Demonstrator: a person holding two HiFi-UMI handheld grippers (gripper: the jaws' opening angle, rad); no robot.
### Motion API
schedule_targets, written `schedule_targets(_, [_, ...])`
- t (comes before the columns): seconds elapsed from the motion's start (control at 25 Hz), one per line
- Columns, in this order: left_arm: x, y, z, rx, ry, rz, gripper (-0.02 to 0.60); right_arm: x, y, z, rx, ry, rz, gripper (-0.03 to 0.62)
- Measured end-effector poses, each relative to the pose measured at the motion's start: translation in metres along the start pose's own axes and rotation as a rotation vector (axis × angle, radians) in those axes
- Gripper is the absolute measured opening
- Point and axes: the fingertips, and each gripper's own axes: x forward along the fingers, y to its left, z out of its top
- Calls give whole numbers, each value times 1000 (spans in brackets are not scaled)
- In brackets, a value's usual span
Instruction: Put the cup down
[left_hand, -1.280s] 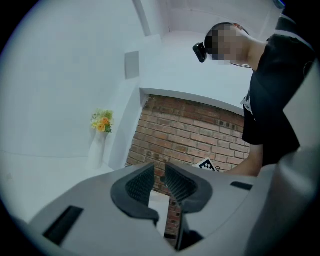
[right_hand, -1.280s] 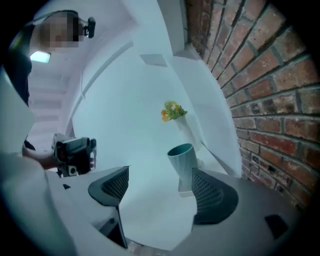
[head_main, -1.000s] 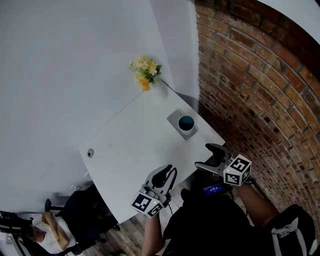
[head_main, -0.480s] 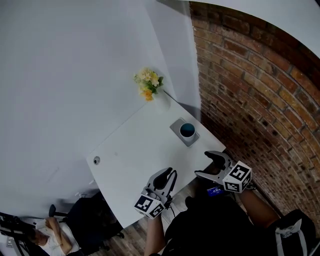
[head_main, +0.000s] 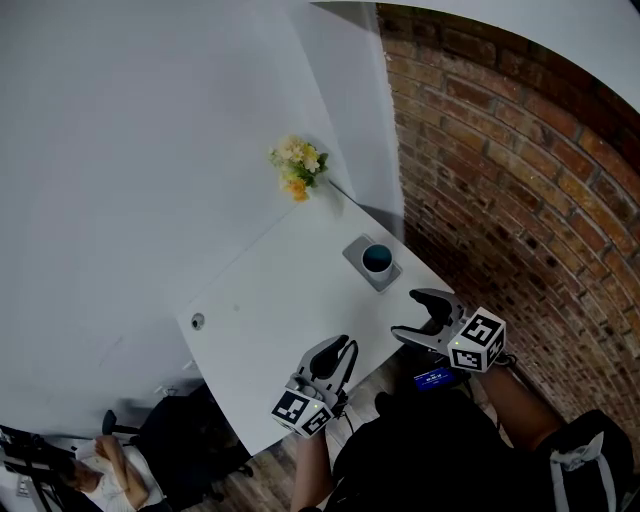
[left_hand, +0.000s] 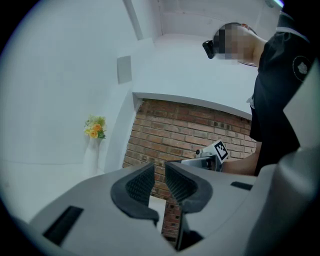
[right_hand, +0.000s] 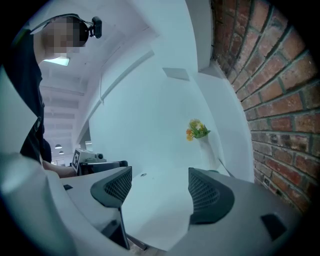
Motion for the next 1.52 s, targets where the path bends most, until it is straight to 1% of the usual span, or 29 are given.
schedule_targets(0.36, [4, -6, 0, 1, 2, -21, 75, 2, -2, 2, 1, 0, 4, 344])
schedule_targets(0.72, [4, -5, 0, 3, 3, -27, 74, 2, -3, 1, -8, 7, -7, 321])
schedule_targets(1.52, [2, -2, 3, 6, 0, -28, 75, 2, -9, 8, 4, -15, -35, 307])
